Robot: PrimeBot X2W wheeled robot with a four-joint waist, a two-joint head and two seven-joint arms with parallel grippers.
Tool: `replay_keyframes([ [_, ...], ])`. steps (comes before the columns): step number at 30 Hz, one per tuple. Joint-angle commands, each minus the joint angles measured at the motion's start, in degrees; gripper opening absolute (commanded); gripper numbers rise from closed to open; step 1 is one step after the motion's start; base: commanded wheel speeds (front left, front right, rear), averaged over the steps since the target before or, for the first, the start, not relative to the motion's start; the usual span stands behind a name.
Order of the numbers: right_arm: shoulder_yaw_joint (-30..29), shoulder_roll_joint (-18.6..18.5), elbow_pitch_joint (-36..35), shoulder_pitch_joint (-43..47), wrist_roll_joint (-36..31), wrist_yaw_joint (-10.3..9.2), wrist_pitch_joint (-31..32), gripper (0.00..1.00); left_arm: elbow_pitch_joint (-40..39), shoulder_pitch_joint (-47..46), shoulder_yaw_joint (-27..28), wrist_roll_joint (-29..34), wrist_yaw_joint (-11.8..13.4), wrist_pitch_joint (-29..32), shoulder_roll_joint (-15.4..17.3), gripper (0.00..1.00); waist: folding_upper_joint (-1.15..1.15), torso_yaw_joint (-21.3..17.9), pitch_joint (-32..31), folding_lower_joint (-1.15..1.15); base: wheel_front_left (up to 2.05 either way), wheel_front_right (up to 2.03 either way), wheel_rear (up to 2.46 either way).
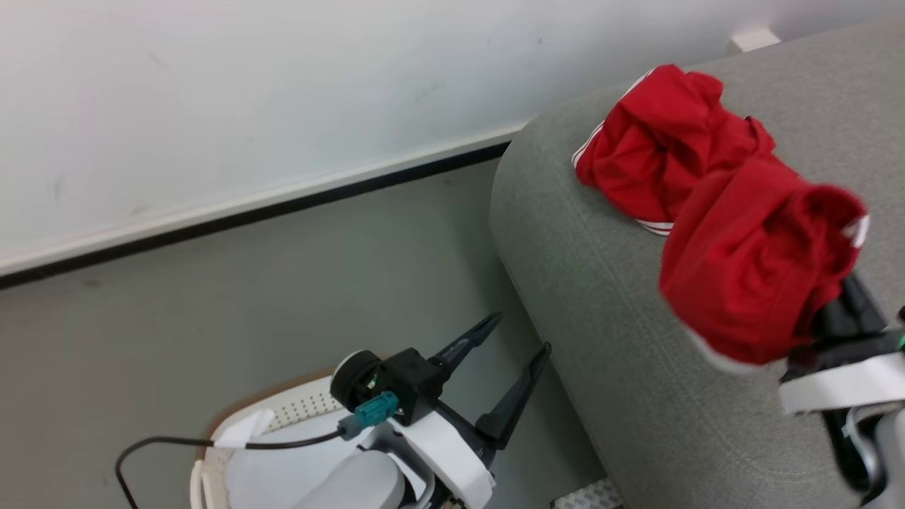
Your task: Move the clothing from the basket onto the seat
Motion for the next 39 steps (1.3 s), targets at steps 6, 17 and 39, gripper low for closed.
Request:
replay_keyframes([
  [6,-2.4,-4.9,0.1,-7.7,-1.2,-0.13,0.1,0.0,-0.6,-1.6,0.4,0.9,-0.4,0.2,1.8,1.0,0.0,2.5,6.0,0.0,0.0,0.0,0.0],
  [17,-7.9,-15.1,8.2,-21.7,-2.2,-0.13,2.9,0.0,-3.3,-4.7,0.9,2.1,0.1,1.8,4.4,1.0,0.0,7.4,17.0,0.0,0.0,0.0,0.0],
  [39,0.5,-20.7,38.8,-34.0,5.0,-0.13,20.1,0.43,-5.5,-8.3,2.6,2.0,1.2,2.0,7.4,1.0,0.0,10.3,26.0,0.0,0.0,0.0,0.0],
])
